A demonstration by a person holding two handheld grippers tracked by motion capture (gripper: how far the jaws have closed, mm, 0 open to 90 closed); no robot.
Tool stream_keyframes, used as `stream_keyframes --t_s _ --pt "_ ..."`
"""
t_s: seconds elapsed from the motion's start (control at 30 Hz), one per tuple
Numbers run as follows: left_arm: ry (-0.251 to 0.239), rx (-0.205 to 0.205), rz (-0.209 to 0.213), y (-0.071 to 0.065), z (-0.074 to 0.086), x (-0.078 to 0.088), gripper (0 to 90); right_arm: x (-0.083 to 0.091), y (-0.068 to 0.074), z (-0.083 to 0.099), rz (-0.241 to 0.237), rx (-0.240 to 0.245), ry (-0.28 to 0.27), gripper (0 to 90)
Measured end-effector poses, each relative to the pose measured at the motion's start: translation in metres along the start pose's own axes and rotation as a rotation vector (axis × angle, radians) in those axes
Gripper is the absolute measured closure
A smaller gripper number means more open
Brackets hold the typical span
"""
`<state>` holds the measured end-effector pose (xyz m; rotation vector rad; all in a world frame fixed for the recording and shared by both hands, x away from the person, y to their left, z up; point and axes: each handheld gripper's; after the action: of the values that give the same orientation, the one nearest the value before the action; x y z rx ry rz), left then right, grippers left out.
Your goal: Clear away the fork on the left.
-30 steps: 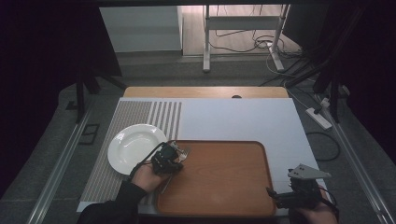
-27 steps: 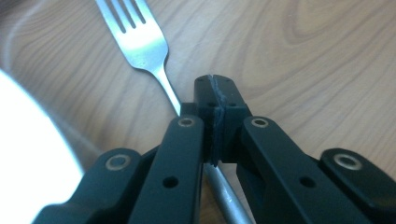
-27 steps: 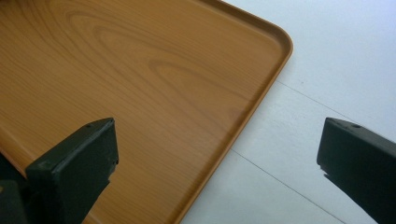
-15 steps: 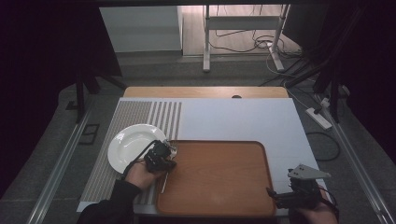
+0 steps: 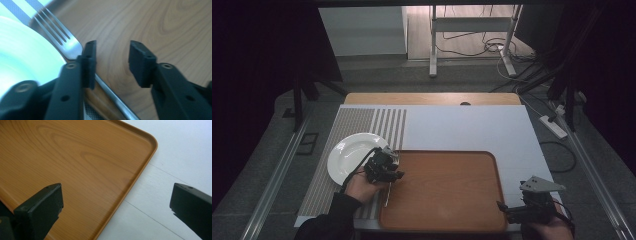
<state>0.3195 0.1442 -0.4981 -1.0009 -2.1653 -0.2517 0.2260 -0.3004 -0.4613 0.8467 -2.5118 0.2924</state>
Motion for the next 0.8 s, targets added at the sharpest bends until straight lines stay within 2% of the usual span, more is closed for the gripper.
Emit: stream_keyframes --t_s 0.13,0.27,0.33,0.4,0.53,0.67,0.8 --pt "-0.038 -0.021 -0.026 0.001 0.002 0.001 31.7 0.000 0.000 0.000 0.000 0.000 0.001 0.0" --pt "-0.047 0.014 -0.037 0.002 0.002 0.004 11.6 0.000 0.000 0.000 0.001 -0.001 0.000 0.0" --pt "-0.072 0.046 -0.023 0.004 0.003 0.009 9.5 0.000 0.000 0.000 0.002 -0.004 -0.002 0.0" --pt "-0.095 0.055 -0.014 0.005 0.004 0.015 6.5 0.000 0.000 0.000 0.003 -0.004 0.001 0.0" --pt "-0.122 0.055 -0.025 0.004 0.008 0.024 3.0 0.000 0.000 0.000 0.002 -0.003 0.001 0.0" --pt "-0.141 0.081 -0.040 0.006 0.020 0.035 1.9 0.000 0.000 0.000 0.004 -0.005 0.000 0.0" --pt "-0.155 0.097 -0.051 0.008 0.024 0.042 1.1 0.000 0.000 0.000 0.004 -0.004 0.000 0.0"
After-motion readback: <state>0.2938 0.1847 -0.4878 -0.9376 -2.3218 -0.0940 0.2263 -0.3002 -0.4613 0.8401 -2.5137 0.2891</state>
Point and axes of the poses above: each handheld gripper's, and its own axes: x roughly backward along the jaws, z roughly out of its underside, y roughly to its left, and after that the axes turned 15 degrees about -y, right-handed
